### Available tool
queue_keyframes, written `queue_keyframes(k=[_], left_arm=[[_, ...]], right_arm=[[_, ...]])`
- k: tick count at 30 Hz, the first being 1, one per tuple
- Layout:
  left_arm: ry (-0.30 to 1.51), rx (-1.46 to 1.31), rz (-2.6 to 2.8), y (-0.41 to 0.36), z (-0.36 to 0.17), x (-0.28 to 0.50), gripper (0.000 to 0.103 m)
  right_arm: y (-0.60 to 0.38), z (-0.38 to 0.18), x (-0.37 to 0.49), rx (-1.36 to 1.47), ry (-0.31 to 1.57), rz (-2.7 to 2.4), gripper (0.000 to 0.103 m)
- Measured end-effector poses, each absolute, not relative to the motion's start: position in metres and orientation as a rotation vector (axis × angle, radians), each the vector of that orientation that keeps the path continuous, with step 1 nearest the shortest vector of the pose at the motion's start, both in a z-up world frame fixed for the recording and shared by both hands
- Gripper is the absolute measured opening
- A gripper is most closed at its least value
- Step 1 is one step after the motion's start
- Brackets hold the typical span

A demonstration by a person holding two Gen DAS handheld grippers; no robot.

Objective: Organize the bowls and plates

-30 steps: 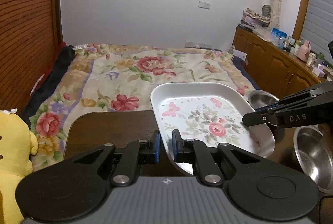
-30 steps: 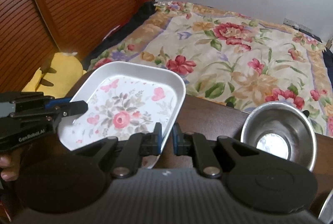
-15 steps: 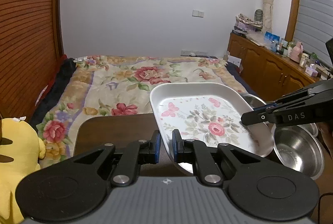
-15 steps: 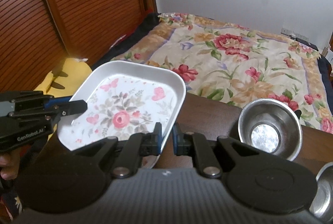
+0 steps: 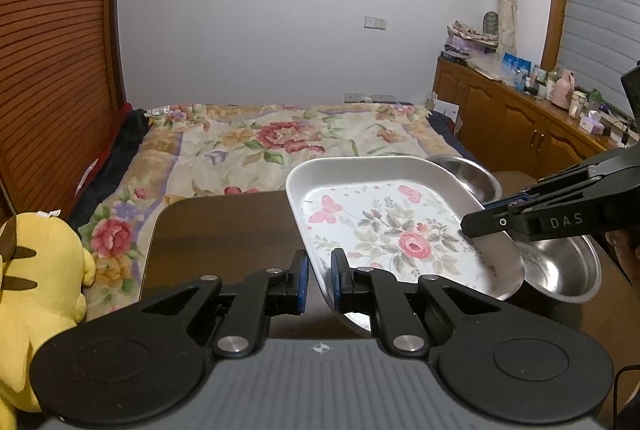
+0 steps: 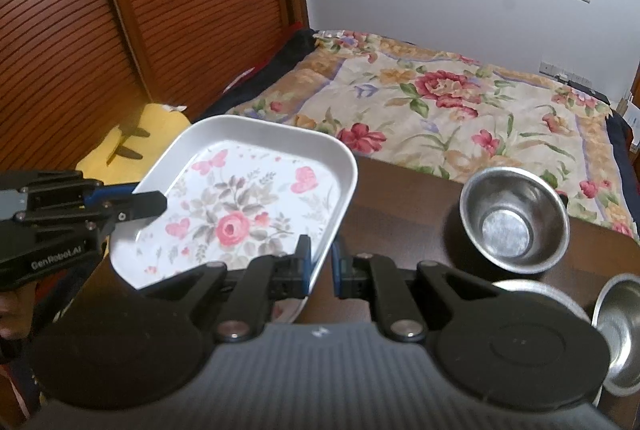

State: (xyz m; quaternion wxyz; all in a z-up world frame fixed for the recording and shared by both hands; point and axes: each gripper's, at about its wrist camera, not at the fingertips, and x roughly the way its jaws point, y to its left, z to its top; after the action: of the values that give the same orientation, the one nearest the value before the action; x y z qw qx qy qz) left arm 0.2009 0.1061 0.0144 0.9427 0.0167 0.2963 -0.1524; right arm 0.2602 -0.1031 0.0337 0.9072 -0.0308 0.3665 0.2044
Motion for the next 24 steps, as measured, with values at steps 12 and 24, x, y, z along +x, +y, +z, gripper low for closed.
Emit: queue_keyframes(k=[12, 24], left_arm=[[0.625, 0.044, -0.337, 0.102, 0.008, 0.167, 0.013], [0.645, 0.033, -0.348, 0.100, -0.005, 0.143, 0.013]], right_arm=[[-0.108, 0.016, 0.227, -0.043, 0.783, 0.434, 0.012], [-0.113, 0.005, 0.203, -0.031, 0.800, 0.442, 0.012]])
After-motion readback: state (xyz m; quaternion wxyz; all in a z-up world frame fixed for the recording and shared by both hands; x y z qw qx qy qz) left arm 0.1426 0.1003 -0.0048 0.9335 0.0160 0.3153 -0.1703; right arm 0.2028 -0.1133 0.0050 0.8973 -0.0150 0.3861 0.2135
